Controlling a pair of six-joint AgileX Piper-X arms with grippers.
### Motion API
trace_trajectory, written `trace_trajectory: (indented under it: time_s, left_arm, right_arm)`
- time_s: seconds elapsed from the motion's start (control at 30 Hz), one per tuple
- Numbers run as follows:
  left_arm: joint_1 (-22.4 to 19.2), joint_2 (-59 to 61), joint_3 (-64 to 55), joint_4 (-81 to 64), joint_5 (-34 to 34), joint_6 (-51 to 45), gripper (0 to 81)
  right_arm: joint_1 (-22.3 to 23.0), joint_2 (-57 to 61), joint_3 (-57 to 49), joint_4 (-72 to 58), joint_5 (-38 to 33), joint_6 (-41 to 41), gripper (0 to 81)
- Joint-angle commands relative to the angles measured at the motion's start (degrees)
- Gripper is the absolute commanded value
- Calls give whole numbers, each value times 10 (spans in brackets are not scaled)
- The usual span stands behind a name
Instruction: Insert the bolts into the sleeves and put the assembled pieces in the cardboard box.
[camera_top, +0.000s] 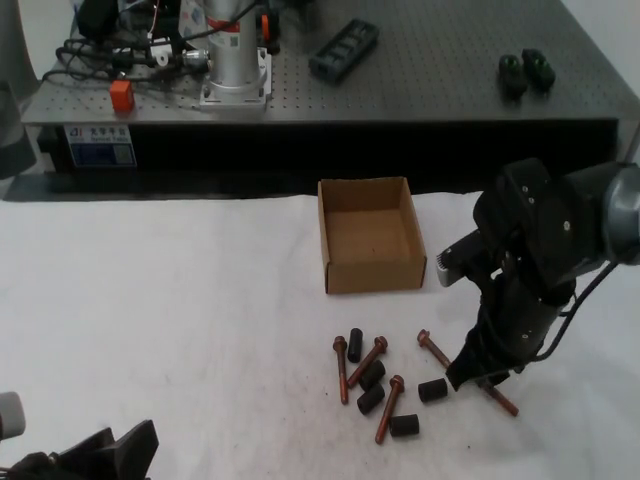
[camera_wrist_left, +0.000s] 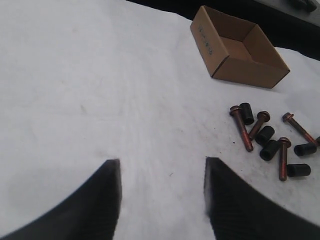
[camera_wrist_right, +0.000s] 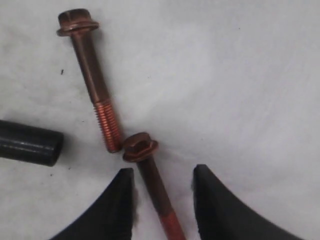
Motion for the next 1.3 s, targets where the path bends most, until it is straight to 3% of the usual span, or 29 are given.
trace_trajectory:
  time_s: [0.0, 0.37, 0.43, 0.57, 0.7, 0.9, 1.07, 1.27]
  left_arm:
    - [0, -5, -1, -2, 0, -6, 378]
    - [0, -5, -1, -2, 2, -6, 378]
    - [0, -5, -1, -2, 20, -6, 378]
    - [0, 10, -1, -12, 34, 35, 378]
    - [0, 58, -1, -97, 64, 94, 378]
    - [0, 214, -63, -156, 161, 178, 365]
    - [-2, 424, -189, -149, 238, 236, 365]
    - [-26, 648, -410, -25, 248, 265, 365]
  right_arm:
    - [-5, 14, -9, -13, -1, -27, 286]
    - [-5, 45, -9, 2, -25, -29, 272]
    - [-5, 49, -9, 3, -24, -29, 216]
    - [-6, 49, -9, -11, -23, -29, 23]
    - [-10, 42, -9, -20, -23, -29, 23]
    - [-34, -36, -4, -21, -81, 8, 23]
    - [-58, -170, 46, -31, -107, 33, 23]
    - [-82, -345, 135, -19, -139, 83, 23]
